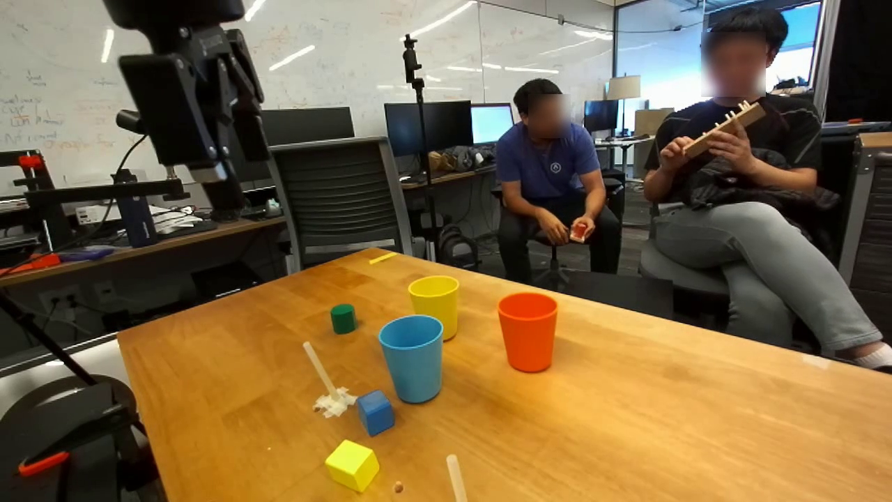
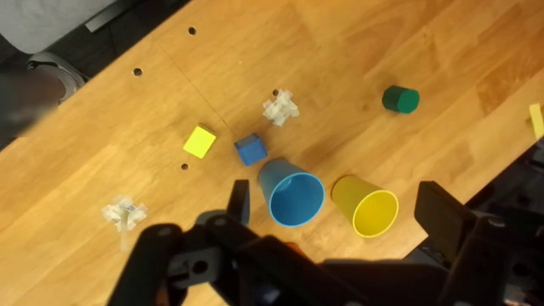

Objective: Stack the three cups

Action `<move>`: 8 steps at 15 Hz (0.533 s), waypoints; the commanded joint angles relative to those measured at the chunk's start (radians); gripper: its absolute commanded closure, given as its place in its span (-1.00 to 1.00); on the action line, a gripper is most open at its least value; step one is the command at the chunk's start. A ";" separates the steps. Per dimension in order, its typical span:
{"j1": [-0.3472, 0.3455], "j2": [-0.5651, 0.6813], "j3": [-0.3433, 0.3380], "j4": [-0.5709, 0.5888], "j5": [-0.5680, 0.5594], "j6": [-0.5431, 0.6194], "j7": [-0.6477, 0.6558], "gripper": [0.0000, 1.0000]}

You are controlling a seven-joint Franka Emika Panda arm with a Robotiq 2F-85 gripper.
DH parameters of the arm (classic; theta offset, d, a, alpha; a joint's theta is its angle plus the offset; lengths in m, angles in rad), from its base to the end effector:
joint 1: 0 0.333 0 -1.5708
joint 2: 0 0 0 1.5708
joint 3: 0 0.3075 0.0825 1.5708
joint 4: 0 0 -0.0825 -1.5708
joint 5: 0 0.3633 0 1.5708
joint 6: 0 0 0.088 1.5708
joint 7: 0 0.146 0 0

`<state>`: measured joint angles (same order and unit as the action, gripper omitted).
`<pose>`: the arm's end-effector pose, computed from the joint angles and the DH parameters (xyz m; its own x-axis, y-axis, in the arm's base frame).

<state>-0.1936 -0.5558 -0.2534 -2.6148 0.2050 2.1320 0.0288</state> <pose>0.3398 -0.1401 0.3986 0.8514 -0.5240 0.0252 -0.4922 -0.8145 -0.3072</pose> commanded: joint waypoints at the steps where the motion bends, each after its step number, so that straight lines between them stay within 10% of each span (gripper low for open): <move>1: 0.010 0.089 0.055 0.039 0.063 0.117 0.098 -1.00; 8: -0.008 0.280 0.112 0.096 0.024 0.335 0.251 -1.00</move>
<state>-0.1867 -0.3645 -0.1624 -2.5692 0.2438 2.4022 0.2135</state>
